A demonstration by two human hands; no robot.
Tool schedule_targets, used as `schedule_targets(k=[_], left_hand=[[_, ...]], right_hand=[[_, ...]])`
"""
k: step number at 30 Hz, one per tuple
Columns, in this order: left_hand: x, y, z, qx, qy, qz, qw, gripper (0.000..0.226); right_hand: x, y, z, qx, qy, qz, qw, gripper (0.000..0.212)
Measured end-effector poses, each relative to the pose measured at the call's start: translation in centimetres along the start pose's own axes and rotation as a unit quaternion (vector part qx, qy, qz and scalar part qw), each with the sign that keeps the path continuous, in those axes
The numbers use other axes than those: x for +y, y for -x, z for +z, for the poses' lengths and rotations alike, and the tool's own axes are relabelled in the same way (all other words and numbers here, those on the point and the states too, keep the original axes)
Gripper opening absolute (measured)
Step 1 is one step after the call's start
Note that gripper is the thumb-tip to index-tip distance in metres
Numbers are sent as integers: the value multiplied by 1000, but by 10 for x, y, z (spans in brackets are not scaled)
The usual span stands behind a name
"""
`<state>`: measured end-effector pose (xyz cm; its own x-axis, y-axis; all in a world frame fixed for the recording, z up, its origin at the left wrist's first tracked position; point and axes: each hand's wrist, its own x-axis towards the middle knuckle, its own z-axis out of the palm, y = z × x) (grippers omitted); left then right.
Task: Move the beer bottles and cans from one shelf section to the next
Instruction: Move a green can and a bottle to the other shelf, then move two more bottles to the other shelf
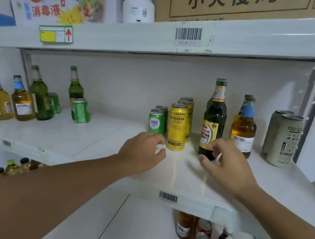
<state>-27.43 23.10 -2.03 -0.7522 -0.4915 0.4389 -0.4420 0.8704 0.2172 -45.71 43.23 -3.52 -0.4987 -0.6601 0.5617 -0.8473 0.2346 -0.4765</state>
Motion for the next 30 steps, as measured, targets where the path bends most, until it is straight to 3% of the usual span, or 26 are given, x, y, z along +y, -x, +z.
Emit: schedule_targets(k=[4, 11, 14, 18, 21, 30], left_hand=[[-26, 13, -17, 7, -7, -32, 999, 42], [-118, 55, -83, 37, -5, -64, 997, 45], [-174, 81, -125, 62, -11, -90, 994, 46], [-260, 123, -174, 80, -9, -131, 988, 50], [-322, 157, -199, 92, -1, -176, 980, 52], [-423, 193, -227, 111, 12, -230, 967, 48]], right_hand=[[-36, 5, 11, -69, 24, -23, 997, 41], [-137, -16, 70, -92, 17, -25, 995, 71], [-197, -33, 112, -106, 11, -30, 994, 57], [-283, -46, 173, -101, -32, -44, 993, 67], [-336, -51, 218, -92, -56, -54, 993, 63], [-424, -78, 296, -131, -79, -65, 986, 71]])
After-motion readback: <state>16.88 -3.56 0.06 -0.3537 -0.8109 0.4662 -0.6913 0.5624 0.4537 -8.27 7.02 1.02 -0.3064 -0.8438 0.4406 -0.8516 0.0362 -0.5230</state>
